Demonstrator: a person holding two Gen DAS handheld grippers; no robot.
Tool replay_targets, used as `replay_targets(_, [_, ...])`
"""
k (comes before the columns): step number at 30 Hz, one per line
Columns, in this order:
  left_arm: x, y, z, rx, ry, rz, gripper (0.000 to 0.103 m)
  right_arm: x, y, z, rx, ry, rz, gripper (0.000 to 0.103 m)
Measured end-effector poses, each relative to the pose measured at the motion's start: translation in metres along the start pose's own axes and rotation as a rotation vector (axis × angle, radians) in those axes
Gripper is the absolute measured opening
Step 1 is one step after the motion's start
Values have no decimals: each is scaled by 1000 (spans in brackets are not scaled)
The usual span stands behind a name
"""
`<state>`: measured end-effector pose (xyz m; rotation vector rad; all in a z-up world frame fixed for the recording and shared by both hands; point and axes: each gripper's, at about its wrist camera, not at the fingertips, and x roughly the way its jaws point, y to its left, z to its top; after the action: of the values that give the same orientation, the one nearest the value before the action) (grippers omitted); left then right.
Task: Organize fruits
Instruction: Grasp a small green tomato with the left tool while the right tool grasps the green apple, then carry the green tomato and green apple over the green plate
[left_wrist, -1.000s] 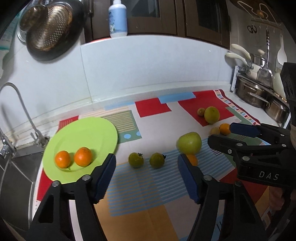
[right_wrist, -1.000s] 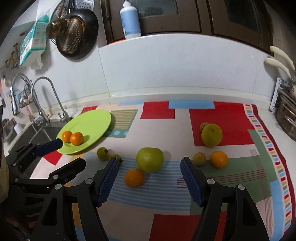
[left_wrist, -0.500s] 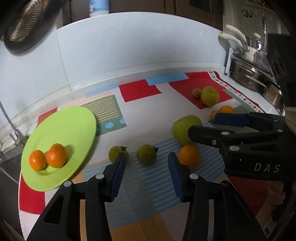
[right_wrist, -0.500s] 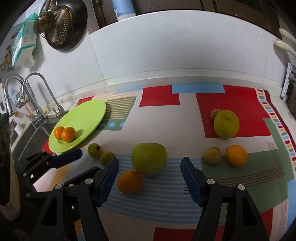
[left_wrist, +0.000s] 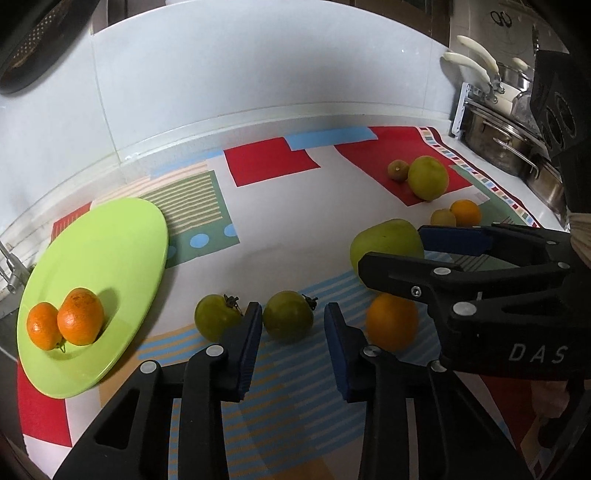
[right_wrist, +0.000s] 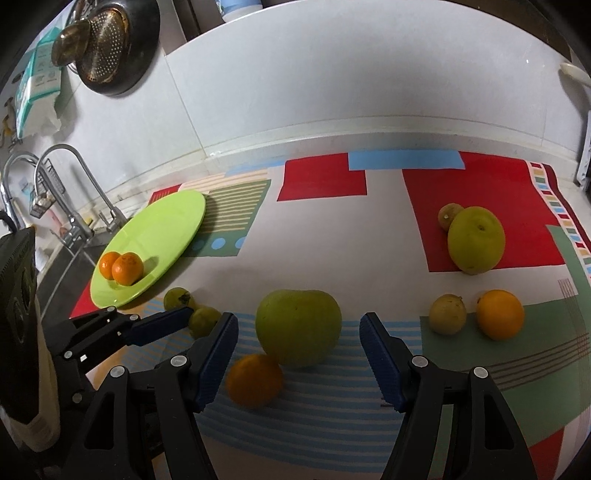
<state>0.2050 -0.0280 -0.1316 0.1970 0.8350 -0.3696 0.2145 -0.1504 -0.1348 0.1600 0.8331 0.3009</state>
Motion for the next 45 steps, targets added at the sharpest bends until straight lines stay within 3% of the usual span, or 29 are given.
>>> replay_targets(7, [5, 1, 3, -13, 9, -17, 30, 10, -8, 1, 42, 37, 42, 52])
replay_targets(26, [-47, 5, 11, -58, -93, 3, 29, -27, 6, 2, -13, -52, 8, 51])
replay_targets(45, [-126, 11, -10, -109, -206, 28, 29, -90, 45, -14, -51, -146, -5, 51])
